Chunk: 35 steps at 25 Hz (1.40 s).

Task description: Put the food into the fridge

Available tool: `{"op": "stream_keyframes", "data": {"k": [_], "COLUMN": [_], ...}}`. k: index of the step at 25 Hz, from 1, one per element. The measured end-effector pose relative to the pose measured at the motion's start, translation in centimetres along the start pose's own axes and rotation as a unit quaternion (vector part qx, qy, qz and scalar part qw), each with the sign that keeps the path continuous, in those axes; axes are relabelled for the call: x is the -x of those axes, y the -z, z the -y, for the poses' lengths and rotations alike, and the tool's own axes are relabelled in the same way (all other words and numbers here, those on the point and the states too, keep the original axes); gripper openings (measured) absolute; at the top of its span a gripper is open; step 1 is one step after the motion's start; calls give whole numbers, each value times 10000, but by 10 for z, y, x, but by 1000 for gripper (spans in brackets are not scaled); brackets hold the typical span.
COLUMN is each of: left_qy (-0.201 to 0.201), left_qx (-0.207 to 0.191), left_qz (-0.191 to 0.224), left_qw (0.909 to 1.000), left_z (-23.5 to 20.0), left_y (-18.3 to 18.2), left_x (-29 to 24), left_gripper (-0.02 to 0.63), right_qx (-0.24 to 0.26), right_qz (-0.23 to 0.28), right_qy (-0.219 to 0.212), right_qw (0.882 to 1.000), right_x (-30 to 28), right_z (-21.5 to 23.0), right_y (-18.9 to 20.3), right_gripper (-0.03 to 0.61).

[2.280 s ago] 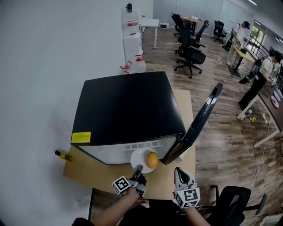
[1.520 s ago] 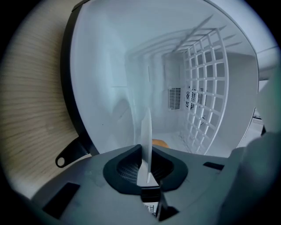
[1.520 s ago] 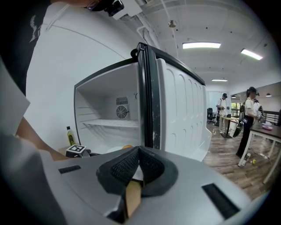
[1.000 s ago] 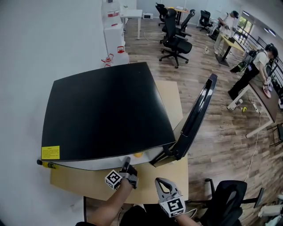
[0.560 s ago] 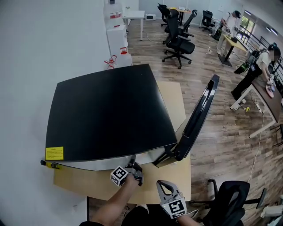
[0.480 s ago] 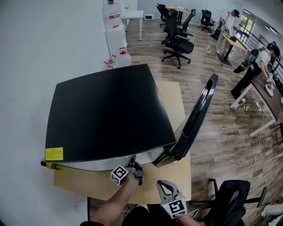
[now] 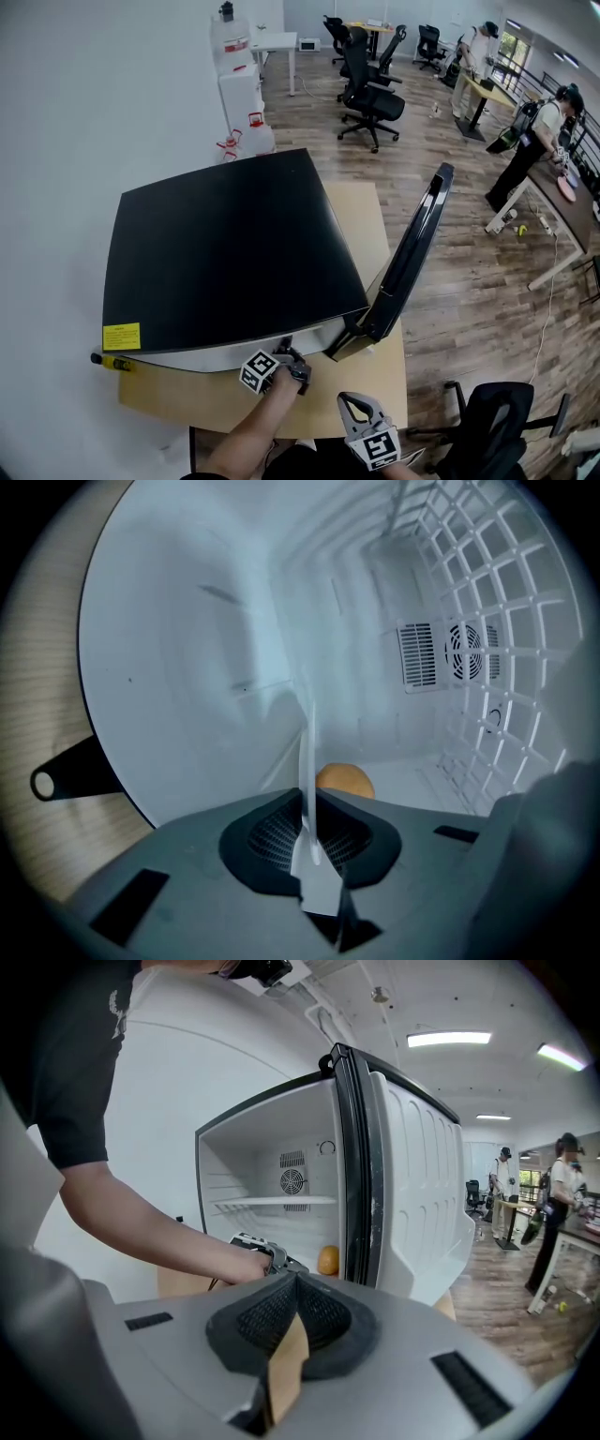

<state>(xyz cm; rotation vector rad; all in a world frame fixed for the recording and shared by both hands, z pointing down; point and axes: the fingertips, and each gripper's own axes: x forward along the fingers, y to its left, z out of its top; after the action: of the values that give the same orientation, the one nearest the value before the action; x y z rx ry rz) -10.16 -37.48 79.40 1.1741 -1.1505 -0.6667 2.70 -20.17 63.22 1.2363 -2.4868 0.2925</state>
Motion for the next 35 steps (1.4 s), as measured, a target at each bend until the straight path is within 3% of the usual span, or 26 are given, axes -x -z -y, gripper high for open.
{"op": "stream_keyframes", "data": {"k": [5,9,11,14,16,22,35], "left_qy": [-582,-936,-1099,-1364,-1452,-1568,-1944], "left_qx": [-575,-1225,-1706,-2536,-2880,-3452,-4357], "left_qz": [-146,-376,-490,-680,-757,-765,-727], "left_qw": [9965,9873,9780,9552,9435,9222,8759], "left_z": [-1,0,0,1,0,3,0], "left_y": [3,5,5,6,7,4,1], "left_x": [-1,-1,-1,-1,-2,-1,2], "left_gripper": [34,35,50,99,114,130,249], "right_qx": [8,-11,-26,-45,-146,-557,-497], "right_qz": [114,167,178,211,211,151,346], "right_qy": [109,158,175,189,229,426,306], "right_qw": [9999,9997,9997,9996,9994,9974,9977], "right_x": [2,3,5,8,12,13,10], "right_z": [10,15,16,15,17,25,21], "right_y": [-8,-9,-9,-10,-9,-15,-35], "right_gripper": [60,60,60,60,60,60,60]}}
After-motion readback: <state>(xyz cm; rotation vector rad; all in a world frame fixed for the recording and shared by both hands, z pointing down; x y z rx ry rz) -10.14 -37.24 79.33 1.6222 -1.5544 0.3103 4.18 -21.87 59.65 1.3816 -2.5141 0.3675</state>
